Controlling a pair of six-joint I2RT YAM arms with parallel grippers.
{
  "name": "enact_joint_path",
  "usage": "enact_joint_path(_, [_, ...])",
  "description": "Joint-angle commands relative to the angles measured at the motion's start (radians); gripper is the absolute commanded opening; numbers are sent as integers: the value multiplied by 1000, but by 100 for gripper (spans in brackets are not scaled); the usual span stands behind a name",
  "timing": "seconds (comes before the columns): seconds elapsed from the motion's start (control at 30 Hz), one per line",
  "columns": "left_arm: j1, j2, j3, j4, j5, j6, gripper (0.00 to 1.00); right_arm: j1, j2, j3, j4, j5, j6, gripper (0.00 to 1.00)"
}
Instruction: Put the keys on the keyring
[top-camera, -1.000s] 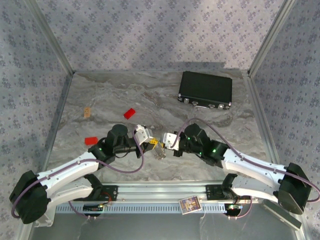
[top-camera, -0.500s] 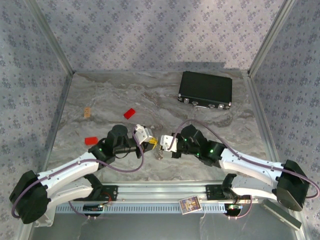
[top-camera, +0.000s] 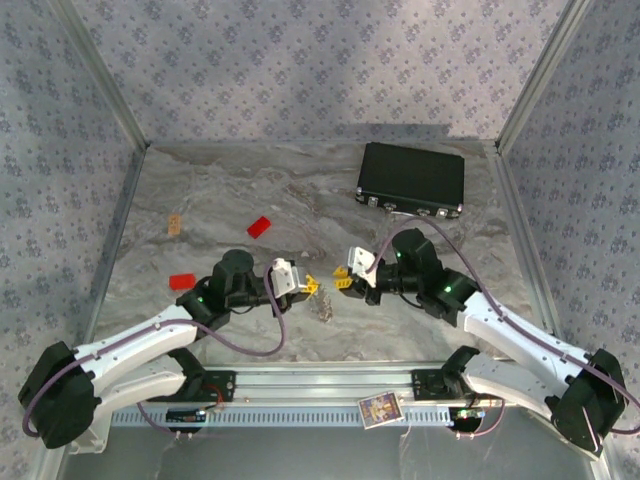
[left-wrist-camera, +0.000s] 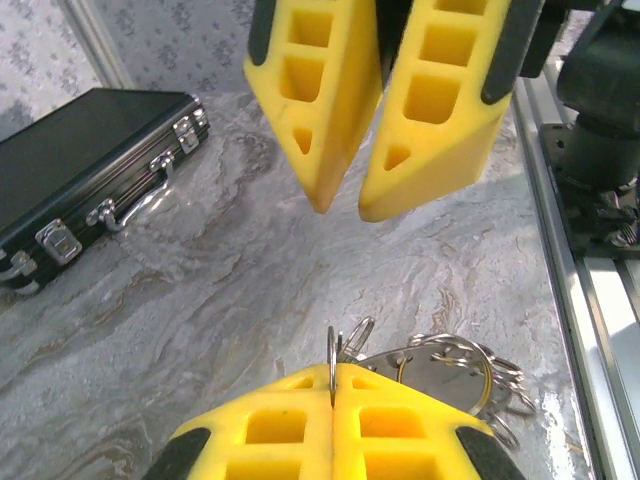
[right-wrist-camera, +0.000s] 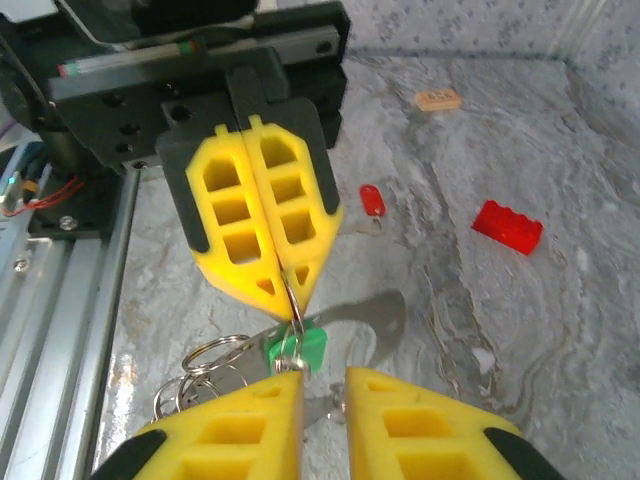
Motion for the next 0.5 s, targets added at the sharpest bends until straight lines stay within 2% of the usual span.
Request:
enact_joint_path(0.0, [-1,-12,4,19,80,86,0,0,15,14,47,-57,48,16])
enact_joint_path(0.2, [-1,1,12,17,99,72,0,52,74,43,-7,-27,-25,21])
enact_joint_path(0.47, [0,11,17,23,108,56,0,96,95,41,-6,62,-80,20])
